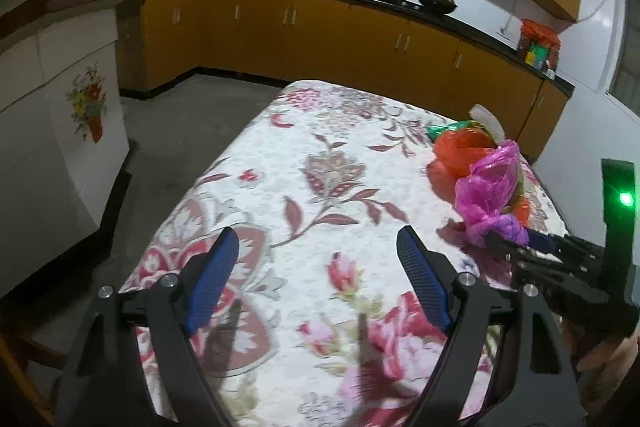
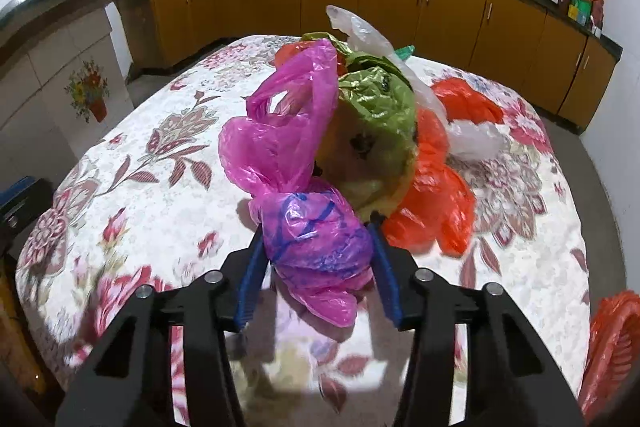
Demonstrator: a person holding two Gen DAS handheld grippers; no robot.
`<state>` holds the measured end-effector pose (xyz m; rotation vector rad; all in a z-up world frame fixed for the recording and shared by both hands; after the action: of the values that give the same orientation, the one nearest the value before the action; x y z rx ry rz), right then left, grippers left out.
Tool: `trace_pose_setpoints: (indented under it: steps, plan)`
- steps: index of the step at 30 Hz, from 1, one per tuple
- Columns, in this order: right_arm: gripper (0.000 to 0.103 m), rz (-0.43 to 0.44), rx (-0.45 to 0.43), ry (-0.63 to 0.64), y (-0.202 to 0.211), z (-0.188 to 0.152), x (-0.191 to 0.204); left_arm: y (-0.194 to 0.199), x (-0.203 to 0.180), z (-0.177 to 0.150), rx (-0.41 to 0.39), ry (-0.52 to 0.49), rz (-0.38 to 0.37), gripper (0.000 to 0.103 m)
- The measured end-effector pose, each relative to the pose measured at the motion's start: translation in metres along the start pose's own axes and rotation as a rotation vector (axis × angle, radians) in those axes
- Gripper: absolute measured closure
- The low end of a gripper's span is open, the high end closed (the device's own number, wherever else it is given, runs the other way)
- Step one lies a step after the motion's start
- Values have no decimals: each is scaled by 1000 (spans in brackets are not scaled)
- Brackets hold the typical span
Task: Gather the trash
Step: 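Grasp the pink bag with the right gripper while the left gripper grasps the green bag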
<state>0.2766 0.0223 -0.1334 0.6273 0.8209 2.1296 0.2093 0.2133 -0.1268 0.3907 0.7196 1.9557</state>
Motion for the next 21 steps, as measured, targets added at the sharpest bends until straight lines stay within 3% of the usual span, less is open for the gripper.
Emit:
trace_pose_setpoints:
  steps: [5, 8, 16, 21]
  plan:
    - [56, 5, -38, -50, 36, -22, -19, -3, -33, 5, -3, -41, -44, 23]
    - [56, 1, -75, -142, 61, -36, -40, -6, -63, 11, -4, -76, -75, 23]
    - [56, -99, -158, -282, 116, -66, -94, -20, -148, 25, -24, -166, -134, 23]
    - [56, -128, -163, -329, 128, -80, -119, -49, -176, 17, 27, -214, -144, 24]
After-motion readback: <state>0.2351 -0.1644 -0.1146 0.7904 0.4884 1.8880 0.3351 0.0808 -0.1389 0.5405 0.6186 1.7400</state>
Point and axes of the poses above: each gripper's, at about its wrist camera, not at the fingertips, and y roughly against the way its jaws point, x to its left, z to its top, the point moved 8 cm from there along -y, roughly the way its jaws point, and after that the axes turned 12 degrees about z, right-handed, at the moved point
